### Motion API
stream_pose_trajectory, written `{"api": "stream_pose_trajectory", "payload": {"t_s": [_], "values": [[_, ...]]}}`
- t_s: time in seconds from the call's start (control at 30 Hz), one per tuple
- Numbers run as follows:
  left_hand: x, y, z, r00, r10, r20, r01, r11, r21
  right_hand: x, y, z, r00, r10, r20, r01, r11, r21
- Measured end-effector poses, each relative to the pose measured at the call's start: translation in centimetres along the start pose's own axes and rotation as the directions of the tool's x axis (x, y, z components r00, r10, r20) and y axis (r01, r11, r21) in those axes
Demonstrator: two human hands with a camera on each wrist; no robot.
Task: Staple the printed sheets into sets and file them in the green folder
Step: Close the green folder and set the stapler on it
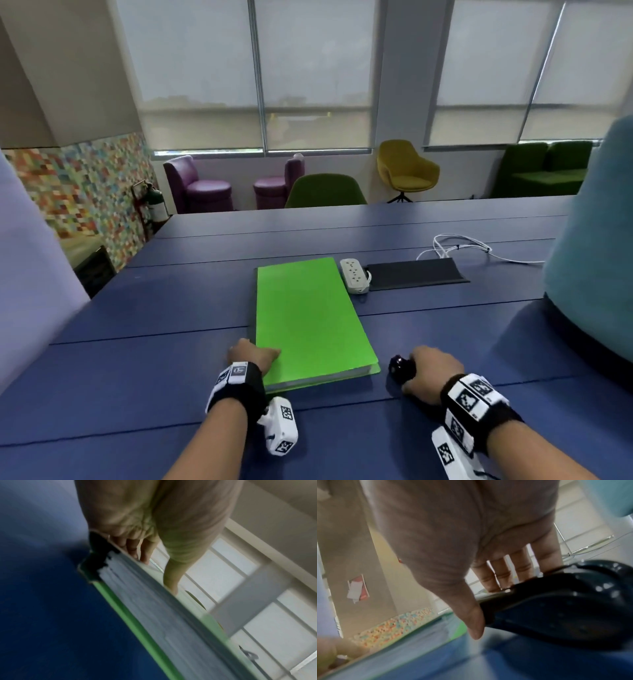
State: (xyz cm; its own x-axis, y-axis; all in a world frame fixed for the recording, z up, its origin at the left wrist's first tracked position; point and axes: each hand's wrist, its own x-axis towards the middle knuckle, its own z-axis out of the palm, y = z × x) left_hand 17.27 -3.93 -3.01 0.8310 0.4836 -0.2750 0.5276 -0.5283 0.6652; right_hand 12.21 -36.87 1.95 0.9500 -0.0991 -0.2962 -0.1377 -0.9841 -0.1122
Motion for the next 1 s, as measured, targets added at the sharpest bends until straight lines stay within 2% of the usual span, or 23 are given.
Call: {"api": "stream_pose_trajectory", "payload": {"t_s": [0.1, 0.23, 0.37, 0.47, 0.6, 0.83, 1.0], "values": [[1.4, -1.0, 0.2, 1.0, -0.002, -0.028, 0.0, 0.997, -0.077, 0.8, -2.0, -2.9, 0.996, -0.079, -0.029, 0.08, 0.996, 0.05], [1.7, -1.3, 0.2, 0.999, -0.022, -0.029, 0.017, 0.985, -0.17, 2.5, -7.9, -5.7, 0.961, -0.245, -0.128, 0.253, 0.966, 0.048], [2.0, -1.4, 0.3, 0.999, -0.018, -0.049, 0.005, 0.968, -0.252, 4.5, -14.3, -5.4, 0.902, -0.431, -0.04, 0.423, 0.898, -0.122], [2.9, -1.6, 0.5, 0.999, -0.009, -0.053, -0.004, 0.968, -0.252, 5.7, -17.0, -4.7, 0.859, -0.511, 0.034, 0.506, 0.838, -0.206], [5.4, -2.3, 1.3, 0.999, 0.027, -0.04, -0.037, 0.962, -0.27, 6.9, -17.7, -3.3, 0.851, -0.524, 0.029, 0.515, 0.825, -0.232], [6.0, -0.7, 1.0, 0.995, 0.086, 0.041, -0.075, 0.973, -0.217, 8.6, -15.2, -1.6, 0.865, -0.497, -0.068, 0.485, 0.863, -0.143], [5.7, 1.0, 0.2, 0.988, 0.14, 0.069, -0.132, 0.986, -0.107, 9.8, -13.9, -2.0, 0.896, -0.442, -0.031, 0.442, 0.897, -0.032]]}}
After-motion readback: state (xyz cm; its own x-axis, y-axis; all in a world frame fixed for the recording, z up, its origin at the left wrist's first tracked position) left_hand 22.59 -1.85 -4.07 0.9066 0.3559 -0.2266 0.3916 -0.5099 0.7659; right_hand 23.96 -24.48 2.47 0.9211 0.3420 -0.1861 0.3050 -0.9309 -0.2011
